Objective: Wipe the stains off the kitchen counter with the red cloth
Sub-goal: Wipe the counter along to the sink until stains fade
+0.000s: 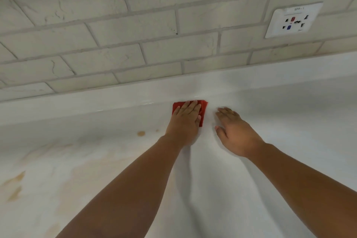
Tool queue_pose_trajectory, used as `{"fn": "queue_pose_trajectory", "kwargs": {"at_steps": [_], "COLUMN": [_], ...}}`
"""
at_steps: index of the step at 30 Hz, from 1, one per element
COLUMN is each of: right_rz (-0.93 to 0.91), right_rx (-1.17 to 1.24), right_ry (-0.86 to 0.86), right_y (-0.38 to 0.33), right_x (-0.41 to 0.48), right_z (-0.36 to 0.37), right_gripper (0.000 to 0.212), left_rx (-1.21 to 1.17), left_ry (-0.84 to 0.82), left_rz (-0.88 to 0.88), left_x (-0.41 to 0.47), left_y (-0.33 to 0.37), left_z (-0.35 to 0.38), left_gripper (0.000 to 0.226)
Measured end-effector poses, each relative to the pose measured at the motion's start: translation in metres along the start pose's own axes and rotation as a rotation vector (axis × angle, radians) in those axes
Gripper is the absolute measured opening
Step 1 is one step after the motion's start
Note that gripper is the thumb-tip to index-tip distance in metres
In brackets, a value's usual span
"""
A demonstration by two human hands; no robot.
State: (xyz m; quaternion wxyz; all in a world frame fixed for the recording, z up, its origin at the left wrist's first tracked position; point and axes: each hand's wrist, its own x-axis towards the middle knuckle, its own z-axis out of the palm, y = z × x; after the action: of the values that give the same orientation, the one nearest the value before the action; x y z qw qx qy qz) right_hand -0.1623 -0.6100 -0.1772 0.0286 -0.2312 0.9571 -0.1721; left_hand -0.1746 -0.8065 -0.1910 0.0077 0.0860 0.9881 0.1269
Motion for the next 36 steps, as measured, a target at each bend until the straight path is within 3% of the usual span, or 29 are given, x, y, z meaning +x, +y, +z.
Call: {"fn": "queue_pose_trajectory", "kwargs": {"at_steps": [3, 6, 9, 12, 18, 21, 24, 28, 32, 36], "right_rz": [-0.01, -0.057, -0.082, -0.072, -0.034, -0.036, -0.046, -0.027, -0.014, -0.003], "right_rx": [0.022, 0.046, 0.046, 0.011, -0.115, -0.122, -0.086, -0.075, -0.1, -0.106], "right_ry": [0.049, 0.241, 0.283, 0.208, 0.079, 0.089, 0.093, 0.112, 0.099, 0.098], "right_y": [-0.001, -0.004, -0.005, -0.001, 0.007, 0.005, 0.002, 0.004, 0.015, 0.028], "right_x": [0.006, 0.008, 0.008, 0.009, 0.009, 0.012, 0.016, 0.005, -0.01, -0.022], "right_z": [0.0, 0.0, -0.001, 0.001, 0.007, 0.005, 0.002, -0.003, -0.009, -0.013], "right_gripper": [0.049, 0.04, 0.042, 0.05, 0.061, 0.062, 0.064, 0.062, 0.063, 0.062], "left_rx": [0.002, 0.012, 0.038, 0.006, 0.022, 0.017, 0.016, 0.027, 0.016, 0.06], "left_ry": [0.051, 0.036, 0.061, 0.061, -0.043, -0.01, 0.042, 0.041, -0.042, -0.089], "left_rz": [-0.124, -0.273, -0.37, -0.253, 0.001, -0.038, -0.201, -0.323, -0.107, 0.061], "left_x": [-0.011, -0.027, -0.046, -0.048, 0.012, 0.016, -0.002, -0.038, -0.029, 0.021], "left_y": [-0.031, -0.054, -0.028, 0.013, 0.004, -0.017, -0.03, -0.011, 0.031, 0.027], "left_z": [-0.006, -0.013, -0.01, 0.0, 0.0, -0.005, -0.005, -0.001, 0.004, 0.008], "left_gripper": [0.053, 0.054, 0.057, 0.069, 0.054, 0.054, 0.054, 0.055, 0.057, 0.054]}}
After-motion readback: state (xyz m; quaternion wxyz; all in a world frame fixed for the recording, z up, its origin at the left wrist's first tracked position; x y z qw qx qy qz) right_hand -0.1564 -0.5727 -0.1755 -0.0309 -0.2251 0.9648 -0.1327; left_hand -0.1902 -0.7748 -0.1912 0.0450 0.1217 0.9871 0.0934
